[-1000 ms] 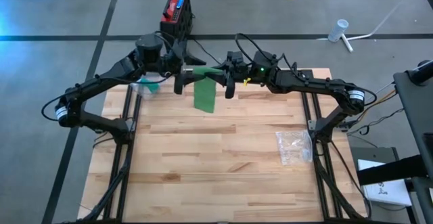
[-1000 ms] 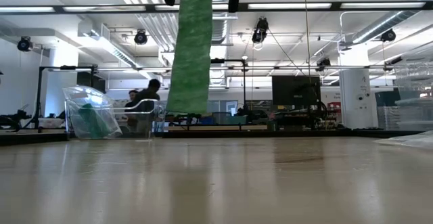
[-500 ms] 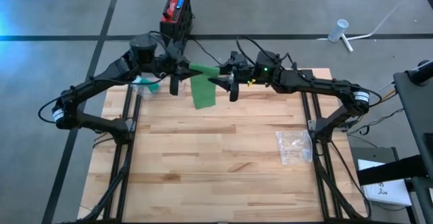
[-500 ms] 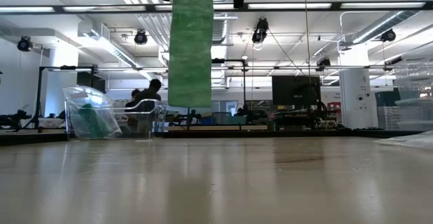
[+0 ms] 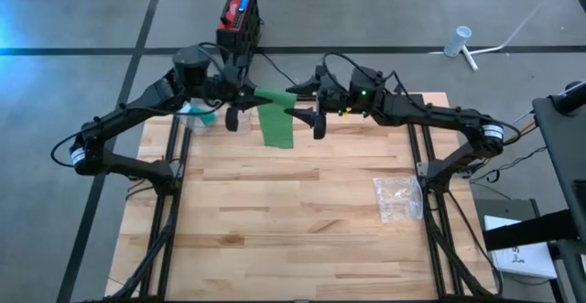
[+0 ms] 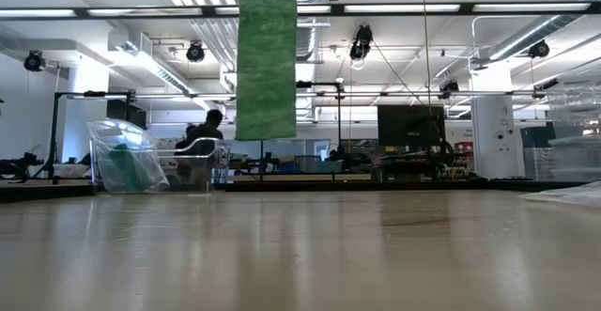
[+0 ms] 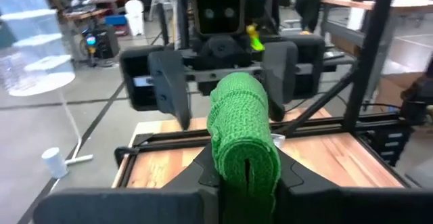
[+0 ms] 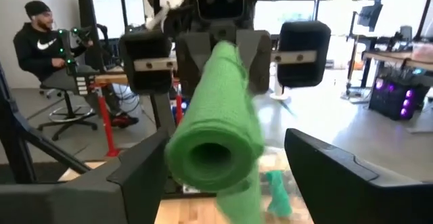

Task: Roll bandage
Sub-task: Roll the green bandage

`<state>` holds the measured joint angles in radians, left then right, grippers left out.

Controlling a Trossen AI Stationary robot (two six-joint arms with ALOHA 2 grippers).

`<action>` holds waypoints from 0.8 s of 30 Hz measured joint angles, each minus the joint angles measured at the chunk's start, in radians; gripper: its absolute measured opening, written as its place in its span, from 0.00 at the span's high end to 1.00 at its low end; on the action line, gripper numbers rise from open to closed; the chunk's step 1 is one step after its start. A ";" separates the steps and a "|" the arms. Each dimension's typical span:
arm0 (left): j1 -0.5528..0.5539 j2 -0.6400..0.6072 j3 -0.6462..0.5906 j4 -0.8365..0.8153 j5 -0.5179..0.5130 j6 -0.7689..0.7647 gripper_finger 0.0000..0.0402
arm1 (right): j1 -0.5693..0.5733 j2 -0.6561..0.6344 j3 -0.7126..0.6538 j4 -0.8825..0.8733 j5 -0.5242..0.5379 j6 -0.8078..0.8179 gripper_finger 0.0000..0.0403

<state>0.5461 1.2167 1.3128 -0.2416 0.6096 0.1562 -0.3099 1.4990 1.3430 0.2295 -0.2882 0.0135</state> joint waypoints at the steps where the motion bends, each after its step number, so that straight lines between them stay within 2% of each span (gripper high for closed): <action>1: 0.000 0.000 -0.001 0.007 0.009 0.007 0.91 | 0.000 -0.003 0.004 -0.003 0.000 -0.006 0.30; 7: -0.001 0.002 -0.006 0.079 0.010 -0.040 0.92 | 0.004 -0.003 0.010 -0.047 0.001 -0.154 0.30; 11: -0.001 0.004 -0.007 0.089 0.010 -0.063 0.91 | 0.008 0.007 0.010 -0.031 0.038 -0.192 0.38; 15: -0.002 0.011 -0.008 0.095 0.010 -0.084 0.91 | 0.006 0.008 0.009 -0.011 0.056 -0.223 0.57; 20: -0.003 0.022 -0.009 0.104 0.010 -0.101 0.91 | 0.005 0.010 0.009 -0.024 0.057 -0.244 0.92; 21: -0.003 0.022 -0.009 0.110 0.010 -0.107 0.91 | 0.005 0.010 0.009 -0.032 0.070 -0.259 0.96; 24: -0.003 0.016 -0.012 0.114 0.030 -0.114 0.91 | 0.004 -0.006 0.009 -0.093 0.202 -0.311 0.97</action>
<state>0.5430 1.2329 1.3012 -0.1273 0.6397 0.0417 -0.3058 1.4927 1.3521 0.1364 -0.0862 -0.2973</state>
